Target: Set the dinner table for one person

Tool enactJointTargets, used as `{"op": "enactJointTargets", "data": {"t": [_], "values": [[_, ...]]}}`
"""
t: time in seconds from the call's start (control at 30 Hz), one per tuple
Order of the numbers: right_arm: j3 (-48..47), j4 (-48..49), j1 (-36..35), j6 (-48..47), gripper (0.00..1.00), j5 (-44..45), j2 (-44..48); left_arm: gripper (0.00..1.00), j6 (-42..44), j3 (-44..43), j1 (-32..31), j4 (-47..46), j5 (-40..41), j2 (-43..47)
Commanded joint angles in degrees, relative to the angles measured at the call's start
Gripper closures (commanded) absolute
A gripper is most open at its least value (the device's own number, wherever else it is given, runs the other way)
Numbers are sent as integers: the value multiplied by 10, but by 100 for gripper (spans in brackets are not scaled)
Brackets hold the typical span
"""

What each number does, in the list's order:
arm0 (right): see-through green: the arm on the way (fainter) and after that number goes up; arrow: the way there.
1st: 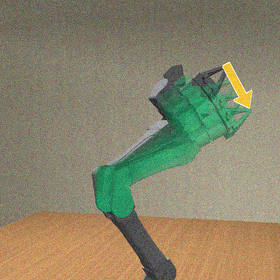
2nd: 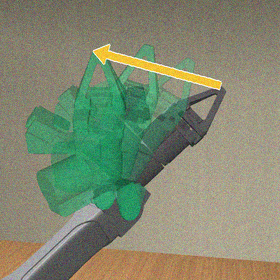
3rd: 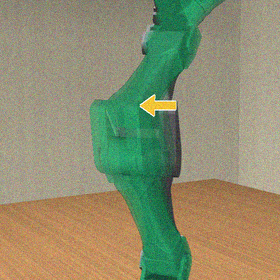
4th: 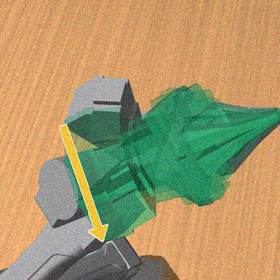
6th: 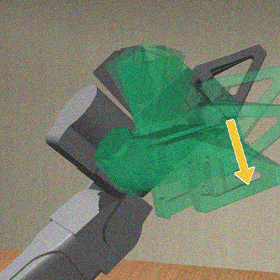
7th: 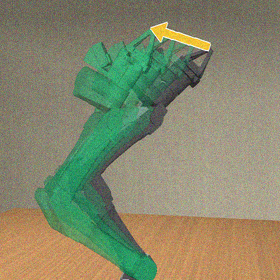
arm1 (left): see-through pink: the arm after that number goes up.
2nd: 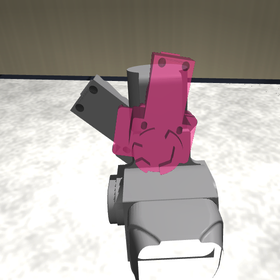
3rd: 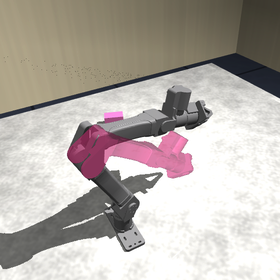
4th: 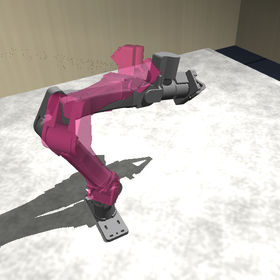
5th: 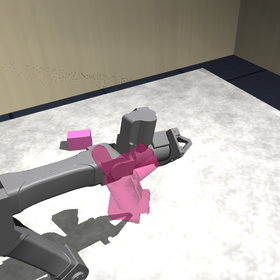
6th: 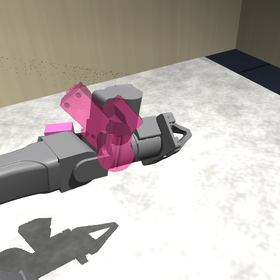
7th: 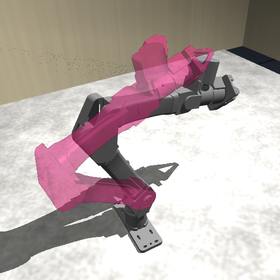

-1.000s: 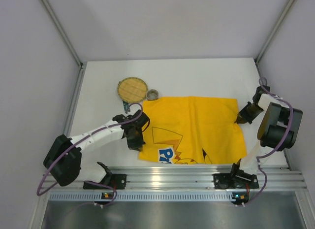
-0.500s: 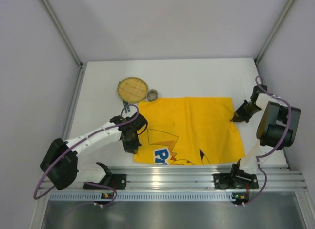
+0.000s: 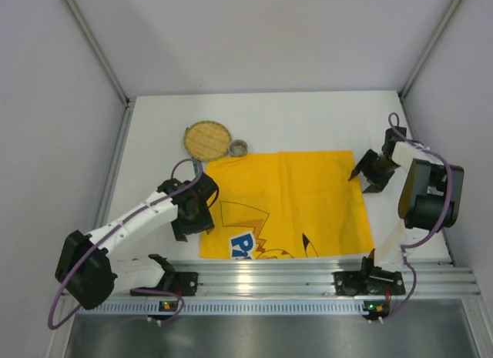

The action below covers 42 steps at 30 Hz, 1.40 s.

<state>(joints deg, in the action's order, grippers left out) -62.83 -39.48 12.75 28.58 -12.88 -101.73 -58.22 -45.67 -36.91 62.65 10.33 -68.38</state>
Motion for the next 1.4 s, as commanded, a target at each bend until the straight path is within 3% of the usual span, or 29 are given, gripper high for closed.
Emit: {"op": "enactJointTargets", "data": {"t": [0.0, 0.03, 0.07, 0.1, 0.27, 0.47, 0.7, 0.9, 1.03, 1.1, 1.37], "values": [[-48, -17, 0, -7, 31, 56, 17, 33, 12, -63, 3, 42, 31, 15], [-52, -29, 0, -6, 24, 61, 21, 2, 14, -81, 3, 53, 54, 14], [-55, -33, -1, -5, 16, 62, 26, 2, 21, -124, 7, 57, 63, 8], [-62, -36, 0, -5, 14, 58, 38, 1, 34, -147, 10, 69, 71, 4], [-84, -67, -3, -5, 12, 44, 86, 2, 107, -266, 66, 24, 91, -33], [-67, -84, -5, 2, 12, -3, 171, 2, 202, -249, 213, -166, -26, -79], [1, -79, -12, -7, 11, -44, 234, 8, 211, -181, 347, -421, -241, -175], [38, -82, -12, -27, 12, -36, 259, 13, 192, -187, 394, -553, -274, -257], [57, -80, -12, -28, 11, -30, 258, 18, 168, -202, 423, -603, -319, -315], [62, -79, -12, -28, 12, -28, 254, 25, 176, -222, 425, -590, -312, -334], [58, -79, -12, -34, 12, -14, 236, 37, 174, -266, 424, -597, -323, -410]]}}
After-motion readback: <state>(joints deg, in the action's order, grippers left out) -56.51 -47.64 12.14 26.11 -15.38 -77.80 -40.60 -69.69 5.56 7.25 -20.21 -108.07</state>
